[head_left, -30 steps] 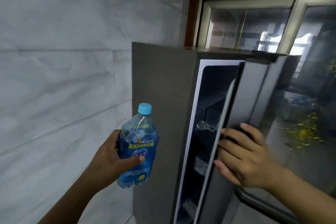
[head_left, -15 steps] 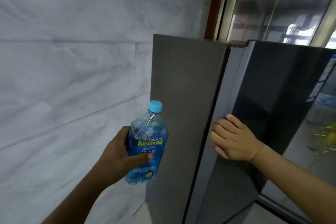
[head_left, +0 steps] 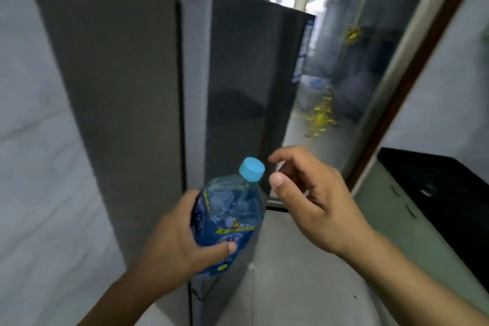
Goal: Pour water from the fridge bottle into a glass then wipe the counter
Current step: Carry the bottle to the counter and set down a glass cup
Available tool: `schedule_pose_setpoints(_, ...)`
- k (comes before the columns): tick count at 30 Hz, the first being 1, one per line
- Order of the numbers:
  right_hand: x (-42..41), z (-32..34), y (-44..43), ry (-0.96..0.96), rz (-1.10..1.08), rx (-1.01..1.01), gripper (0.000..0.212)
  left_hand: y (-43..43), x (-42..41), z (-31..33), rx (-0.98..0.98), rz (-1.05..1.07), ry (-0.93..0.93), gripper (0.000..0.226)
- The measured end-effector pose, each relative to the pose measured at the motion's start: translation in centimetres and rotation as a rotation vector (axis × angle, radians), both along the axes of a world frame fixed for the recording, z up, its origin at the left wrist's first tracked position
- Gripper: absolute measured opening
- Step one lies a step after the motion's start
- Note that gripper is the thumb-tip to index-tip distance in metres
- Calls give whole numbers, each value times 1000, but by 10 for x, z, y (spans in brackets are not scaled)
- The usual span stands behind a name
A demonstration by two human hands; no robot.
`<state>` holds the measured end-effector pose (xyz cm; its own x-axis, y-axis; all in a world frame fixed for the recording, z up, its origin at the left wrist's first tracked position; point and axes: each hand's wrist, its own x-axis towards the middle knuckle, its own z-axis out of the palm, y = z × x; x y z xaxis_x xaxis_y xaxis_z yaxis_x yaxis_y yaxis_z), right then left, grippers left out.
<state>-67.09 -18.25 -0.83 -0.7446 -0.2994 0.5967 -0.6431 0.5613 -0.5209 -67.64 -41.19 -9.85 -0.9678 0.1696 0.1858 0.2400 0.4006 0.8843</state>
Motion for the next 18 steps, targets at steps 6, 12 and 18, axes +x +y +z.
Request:
schedule_pose_setpoints(6,41,-6,74,-37,-420,194,35,100,2,-12,-102,-202,83,74)
schedule_pose_setpoints(12,96,-12,158,-73,-687,253,40,198,31,-16,-118,-384,94,71)
schedule_pose_setpoints(18,168,-15,248,-182,-945,356,44,304,87,-24,-122,-509,112,72)
